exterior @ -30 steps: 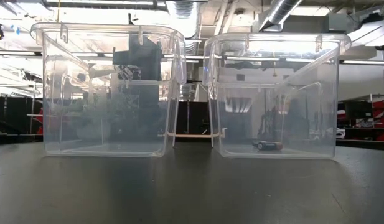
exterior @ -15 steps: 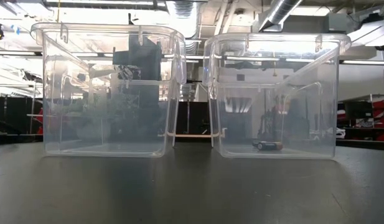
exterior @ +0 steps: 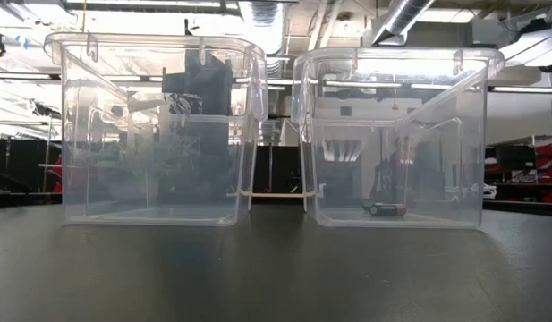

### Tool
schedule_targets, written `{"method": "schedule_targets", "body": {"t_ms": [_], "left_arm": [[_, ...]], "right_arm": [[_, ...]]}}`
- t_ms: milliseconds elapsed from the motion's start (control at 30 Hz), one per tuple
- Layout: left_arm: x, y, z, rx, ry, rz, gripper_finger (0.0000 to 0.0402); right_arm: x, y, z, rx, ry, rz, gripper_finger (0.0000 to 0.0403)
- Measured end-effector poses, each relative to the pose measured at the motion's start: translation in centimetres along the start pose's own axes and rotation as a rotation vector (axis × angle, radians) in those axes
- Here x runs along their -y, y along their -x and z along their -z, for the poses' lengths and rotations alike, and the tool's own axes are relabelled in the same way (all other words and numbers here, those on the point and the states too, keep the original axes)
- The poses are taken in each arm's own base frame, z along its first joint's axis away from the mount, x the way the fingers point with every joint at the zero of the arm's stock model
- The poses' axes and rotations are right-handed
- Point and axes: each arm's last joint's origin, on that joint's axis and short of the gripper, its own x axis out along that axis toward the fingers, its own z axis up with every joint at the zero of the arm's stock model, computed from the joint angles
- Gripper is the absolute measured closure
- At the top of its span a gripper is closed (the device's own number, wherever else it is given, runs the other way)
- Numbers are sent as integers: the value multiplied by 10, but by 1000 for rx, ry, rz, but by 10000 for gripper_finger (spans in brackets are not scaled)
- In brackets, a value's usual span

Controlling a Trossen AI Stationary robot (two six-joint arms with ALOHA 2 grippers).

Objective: Sort batteries
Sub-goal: Put the brown battery into the right transparent bin

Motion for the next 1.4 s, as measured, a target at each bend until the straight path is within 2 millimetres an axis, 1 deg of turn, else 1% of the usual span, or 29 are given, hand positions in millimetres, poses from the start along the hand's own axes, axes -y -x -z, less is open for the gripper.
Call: {"method": "schedule_targets", "body": {"t_ms": [167,267,400,600,667,733,833,900,967,1133,1300,1400], "left_arm": [[0,0,0,0,0,0,258],[0,0,0,0,1,0,258],[0,0,0,1,1,0,258],[0,0,0,1,3,1,258],[0,0,0,1,4,1,258],[0,0,0,2,5,1,258],[0,0,0,2,5,1,258],[0,0,0,2,5,1,258],[0,0,0,2,6,1,258],[0,0,0,1,36,1,258],[0,0,0,-2,52,0,258],[0,0,1,-7,65,-3,258]], "right_arm": [[9,26,-7,92,28,-30,398],[16,44,-14,190,72,-62,398],[24,74,-22,327,141,-149,398],[31,129,-30,571,301,-383,398],[36,144,-31,663,342,-408,398],[42,154,-31,721,353,-398,398],[53,157,-36,769,329,-304,399],[61,157,-43,817,282,-209,399],[69,155,-55,849,230,-132,399],[91,145,-90,831,122,-16,399],[126,137,-123,792,-4,101,399],[147,132,-137,730,-58,134,397]]}}
